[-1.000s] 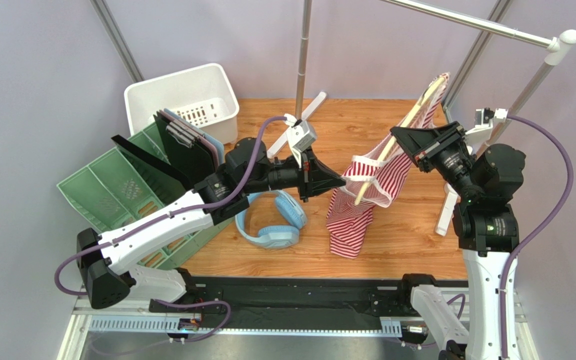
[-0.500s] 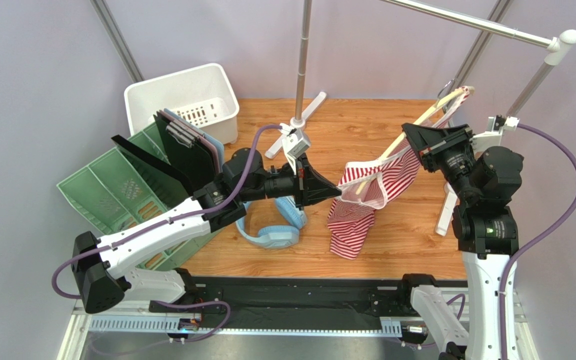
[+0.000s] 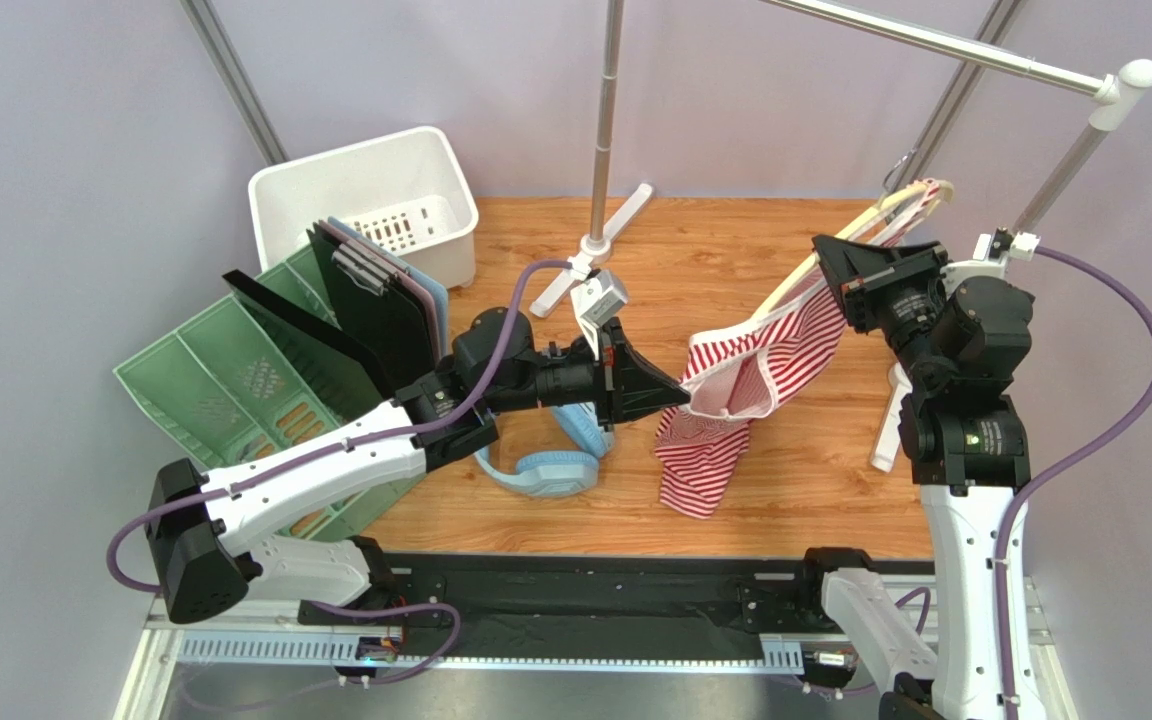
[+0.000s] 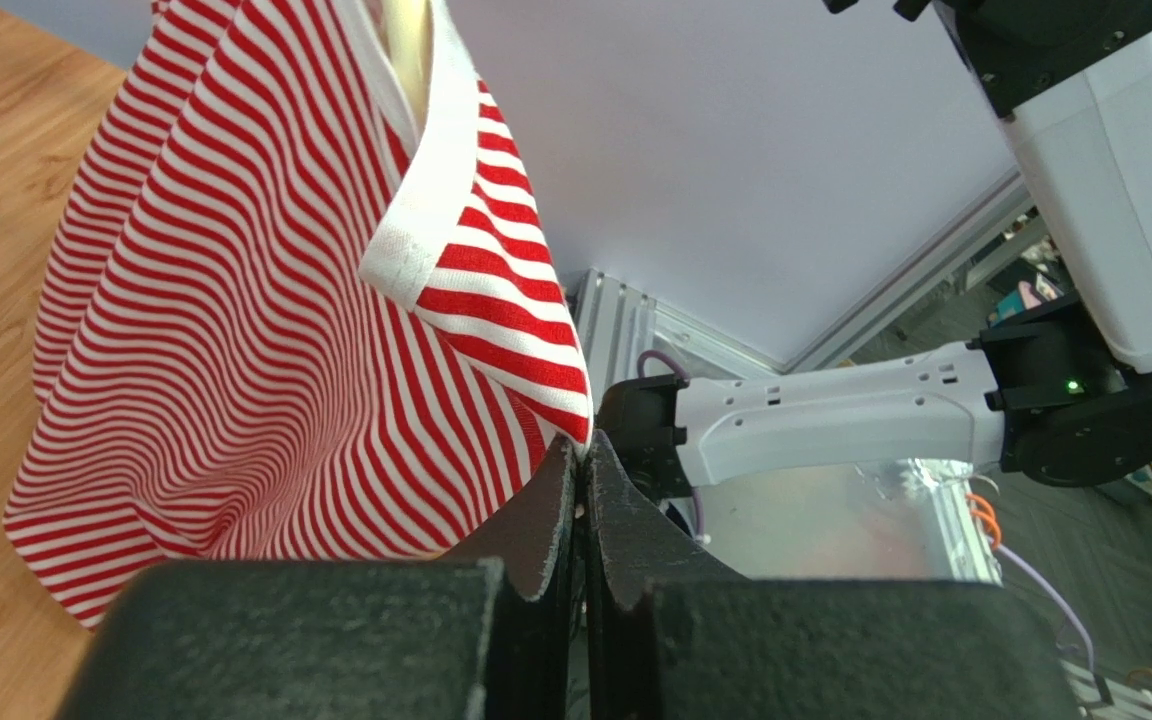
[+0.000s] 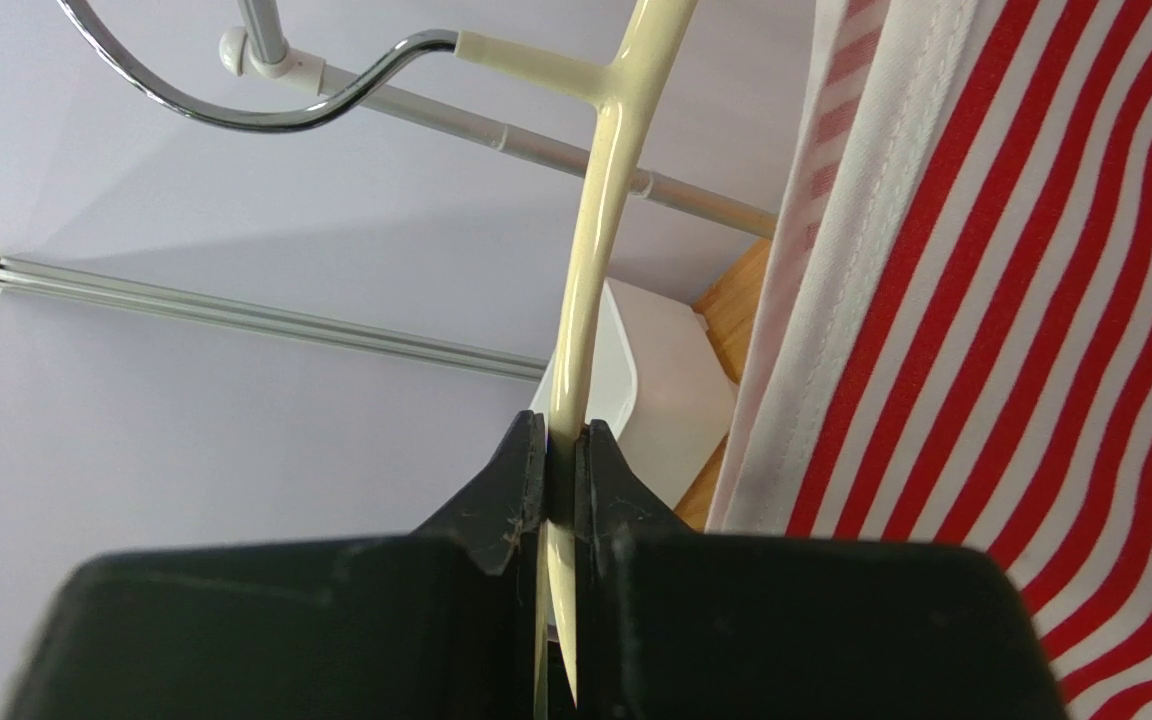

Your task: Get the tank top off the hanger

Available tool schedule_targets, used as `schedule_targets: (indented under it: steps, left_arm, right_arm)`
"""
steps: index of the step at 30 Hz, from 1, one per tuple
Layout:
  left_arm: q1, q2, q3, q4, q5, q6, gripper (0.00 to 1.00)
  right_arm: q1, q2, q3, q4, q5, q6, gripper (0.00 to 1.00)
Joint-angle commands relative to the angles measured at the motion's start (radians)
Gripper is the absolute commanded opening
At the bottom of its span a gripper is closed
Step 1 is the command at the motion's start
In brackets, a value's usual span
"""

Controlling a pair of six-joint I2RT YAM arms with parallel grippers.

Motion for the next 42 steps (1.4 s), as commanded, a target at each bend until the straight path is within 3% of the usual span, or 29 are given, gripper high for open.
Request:
schedule_targets:
  steps: [1, 10, 19, 28, 42]
  left_arm:
    - [-0.014, -0.004, -0.029, -0.004, -0.001, 0.007, 0.0]
    - [-0.014, 0.012, -0.123, 0.016, -0.056, -0.01, 0.0]
    - [-0.01, 0.098, -0.041, -0.112, -0.165, 0.005, 0.0]
    - [0.009, 0.172, 0.046, -0.145, -0.151, -0.007, 0.0]
    - [0.071, 0.204, 0.089, -0.244, -0.076, -0.03, 0.01]
  right_arm:
    - [-0.006, -0.024, 0.02, 0.137, 0.075, 0.041, 0.0]
    - [-0.006, -0.065, 0.018, 0.154, 0.076, 0.154, 0.0]
    - [-0.006, -0.096, -0.005, 0.171, -0.043, 0.228, 0.0]
    - [-0.006, -0.139, -0.077, 0.208, -0.154, 0.338, 0.0]
    - [-0.006, -0.151, -0.112, 0.199, -0.209, 0.341, 0.0]
